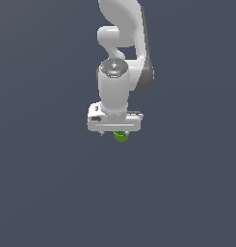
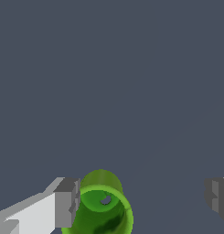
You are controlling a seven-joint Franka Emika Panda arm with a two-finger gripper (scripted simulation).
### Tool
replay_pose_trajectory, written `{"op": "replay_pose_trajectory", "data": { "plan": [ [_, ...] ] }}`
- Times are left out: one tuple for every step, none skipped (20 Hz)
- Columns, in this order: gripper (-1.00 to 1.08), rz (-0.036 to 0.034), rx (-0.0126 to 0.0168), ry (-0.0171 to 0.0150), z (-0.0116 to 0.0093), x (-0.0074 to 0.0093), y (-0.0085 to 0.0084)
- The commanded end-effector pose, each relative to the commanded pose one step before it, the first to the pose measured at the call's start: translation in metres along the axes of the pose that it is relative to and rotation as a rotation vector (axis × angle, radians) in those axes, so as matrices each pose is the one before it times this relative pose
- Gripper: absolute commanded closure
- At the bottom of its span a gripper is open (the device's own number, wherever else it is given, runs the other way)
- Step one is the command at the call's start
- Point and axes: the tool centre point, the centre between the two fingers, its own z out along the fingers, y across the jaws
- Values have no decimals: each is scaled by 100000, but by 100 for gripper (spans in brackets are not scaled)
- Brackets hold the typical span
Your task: Pick up the object and move it to a goal position.
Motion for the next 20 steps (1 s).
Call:
{"op": "replay_pose_trajectory", "data": {
  "plan": [
    [-20, 0, 0, 0, 0, 0, 1],
    [-20, 83, -61, 61, -16, 15, 84],
    [-20, 218, -154, 155, -33, 46, 235],
    [-20, 362, -261, 261, -57, 74, 390],
    [-20, 472, -352, 347, -76, 97, 519],
    [-20, 375, -295, 287, -63, 78, 425],
    [-20, 214, -184, 179, -38, 48, 260],
    [-20, 65, -72, 71, -15, 18, 95],
    [-20, -44, 38, -37, 4, -14, -62],
    [-20, 63, 81, -92, 21, -15, -64],
    [-20, 352, 108, -146, 35, -15, 9],
    [-20, 550, 172, -233, 52, -26, -1],
    [-20, 731, 244, -327, 72, -39, -18],
    [-20, 922, 313, -422, 92, -51, -30],
    [-20, 1111, 377, -513, 112, -61, -36],
    [-20, 1304, 436, -600, 130, -71, -38],
    [-20, 1495, 495, -691, 148, -80, -42],
    [-20, 1689, 559, -791, 168, -92, -49],
    [-20, 1878, 617, -888, 186, -102, -55],
    [-20, 2075, 676, -992, 206, -113, -60]
  ]
}}
